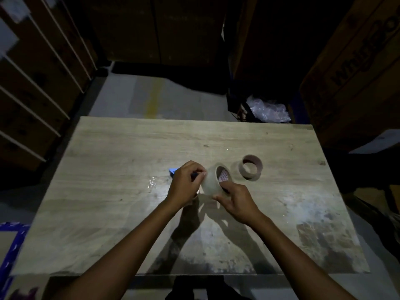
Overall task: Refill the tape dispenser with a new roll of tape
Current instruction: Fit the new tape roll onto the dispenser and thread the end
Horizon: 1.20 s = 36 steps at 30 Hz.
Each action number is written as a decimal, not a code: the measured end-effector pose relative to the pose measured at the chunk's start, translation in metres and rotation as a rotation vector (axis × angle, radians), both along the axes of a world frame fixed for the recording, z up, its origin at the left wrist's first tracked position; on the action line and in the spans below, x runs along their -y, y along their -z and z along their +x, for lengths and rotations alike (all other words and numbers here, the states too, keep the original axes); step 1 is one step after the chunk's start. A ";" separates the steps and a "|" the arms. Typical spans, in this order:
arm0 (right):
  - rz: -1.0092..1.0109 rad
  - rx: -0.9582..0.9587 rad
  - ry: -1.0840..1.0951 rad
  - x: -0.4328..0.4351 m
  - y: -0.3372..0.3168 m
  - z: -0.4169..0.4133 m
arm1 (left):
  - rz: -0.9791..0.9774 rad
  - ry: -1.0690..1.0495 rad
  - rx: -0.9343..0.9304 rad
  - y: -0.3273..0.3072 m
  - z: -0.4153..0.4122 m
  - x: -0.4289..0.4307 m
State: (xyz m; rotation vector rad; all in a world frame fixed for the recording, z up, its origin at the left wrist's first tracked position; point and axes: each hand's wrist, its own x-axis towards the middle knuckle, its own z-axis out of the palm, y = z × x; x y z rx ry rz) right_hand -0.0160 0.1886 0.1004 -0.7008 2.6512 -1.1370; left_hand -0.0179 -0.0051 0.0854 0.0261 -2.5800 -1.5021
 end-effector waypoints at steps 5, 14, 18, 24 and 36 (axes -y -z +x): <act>0.016 -0.032 -0.073 0.023 -0.002 0.002 | -0.085 -0.017 -0.051 -0.003 0.014 0.025; 0.044 0.022 -0.140 0.047 0.009 0.015 | 0.021 -0.050 0.039 0.017 0.040 0.057; 0.146 0.101 -0.147 0.054 0.016 0.032 | 0.037 -0.044 0.122 0.034 0.065 0.057; 0.316 0.046 -0.229 0.066 0.028 0.050 | -0.041 -0.082 0.163 0.060 0.085 0.056; 0.495 -0.205 -0.230 0.086 0.028 0.029 | 0.023 -0.138 0.180 0.058 0.055 0.064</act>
